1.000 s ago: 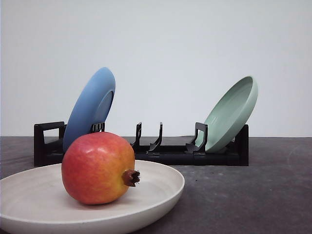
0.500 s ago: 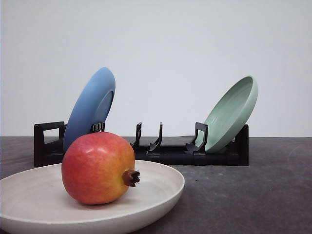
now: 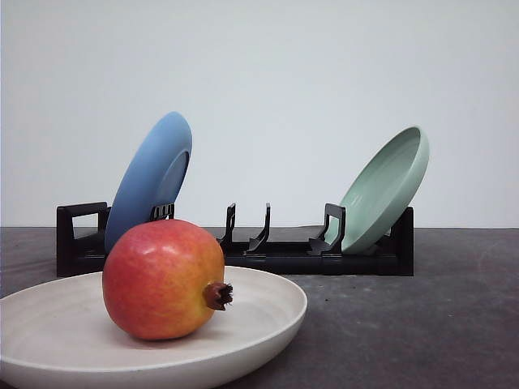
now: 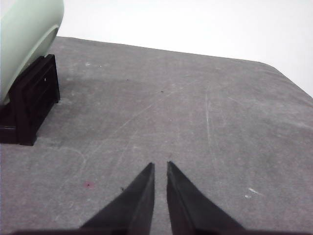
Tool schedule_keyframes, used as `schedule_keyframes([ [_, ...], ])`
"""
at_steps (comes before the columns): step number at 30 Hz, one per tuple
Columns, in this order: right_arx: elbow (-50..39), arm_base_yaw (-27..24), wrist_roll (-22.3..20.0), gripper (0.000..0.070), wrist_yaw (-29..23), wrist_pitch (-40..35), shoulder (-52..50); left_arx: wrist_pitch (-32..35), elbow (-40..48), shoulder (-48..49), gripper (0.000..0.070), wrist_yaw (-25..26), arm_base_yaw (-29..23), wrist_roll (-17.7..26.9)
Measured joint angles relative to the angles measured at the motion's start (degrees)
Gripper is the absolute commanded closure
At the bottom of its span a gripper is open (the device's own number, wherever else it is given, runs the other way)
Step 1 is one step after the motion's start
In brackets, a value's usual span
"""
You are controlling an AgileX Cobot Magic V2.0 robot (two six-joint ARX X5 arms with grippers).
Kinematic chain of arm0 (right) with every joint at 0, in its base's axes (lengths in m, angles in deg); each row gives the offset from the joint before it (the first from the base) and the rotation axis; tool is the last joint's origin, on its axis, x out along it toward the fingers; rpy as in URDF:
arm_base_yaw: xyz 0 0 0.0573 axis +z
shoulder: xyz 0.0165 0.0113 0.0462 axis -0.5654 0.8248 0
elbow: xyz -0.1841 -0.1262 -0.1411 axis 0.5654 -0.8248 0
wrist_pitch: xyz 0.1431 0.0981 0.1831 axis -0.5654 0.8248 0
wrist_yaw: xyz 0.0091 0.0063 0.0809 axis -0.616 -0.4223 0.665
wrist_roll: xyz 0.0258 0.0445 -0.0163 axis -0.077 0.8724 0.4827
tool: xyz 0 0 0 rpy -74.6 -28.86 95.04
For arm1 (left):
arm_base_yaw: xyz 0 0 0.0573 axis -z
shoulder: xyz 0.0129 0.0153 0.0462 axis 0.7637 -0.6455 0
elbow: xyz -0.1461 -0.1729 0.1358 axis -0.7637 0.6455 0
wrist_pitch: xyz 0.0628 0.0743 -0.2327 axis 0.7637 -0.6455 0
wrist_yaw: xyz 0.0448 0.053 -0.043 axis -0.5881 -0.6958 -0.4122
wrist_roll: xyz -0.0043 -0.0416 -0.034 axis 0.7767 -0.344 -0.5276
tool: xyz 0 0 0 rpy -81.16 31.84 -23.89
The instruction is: Place pomegranate in white plate
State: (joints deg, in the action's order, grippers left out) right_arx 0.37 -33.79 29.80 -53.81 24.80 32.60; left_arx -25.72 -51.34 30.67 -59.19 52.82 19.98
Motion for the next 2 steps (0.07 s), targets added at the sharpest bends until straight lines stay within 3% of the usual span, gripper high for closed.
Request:
schedule_keyframes([
  [2,0.0,0.0,0.0,0.0655,0.0,0.0,0.0,0.0,0.0,0.0,0.07,0.0,0.0,0.0],
])
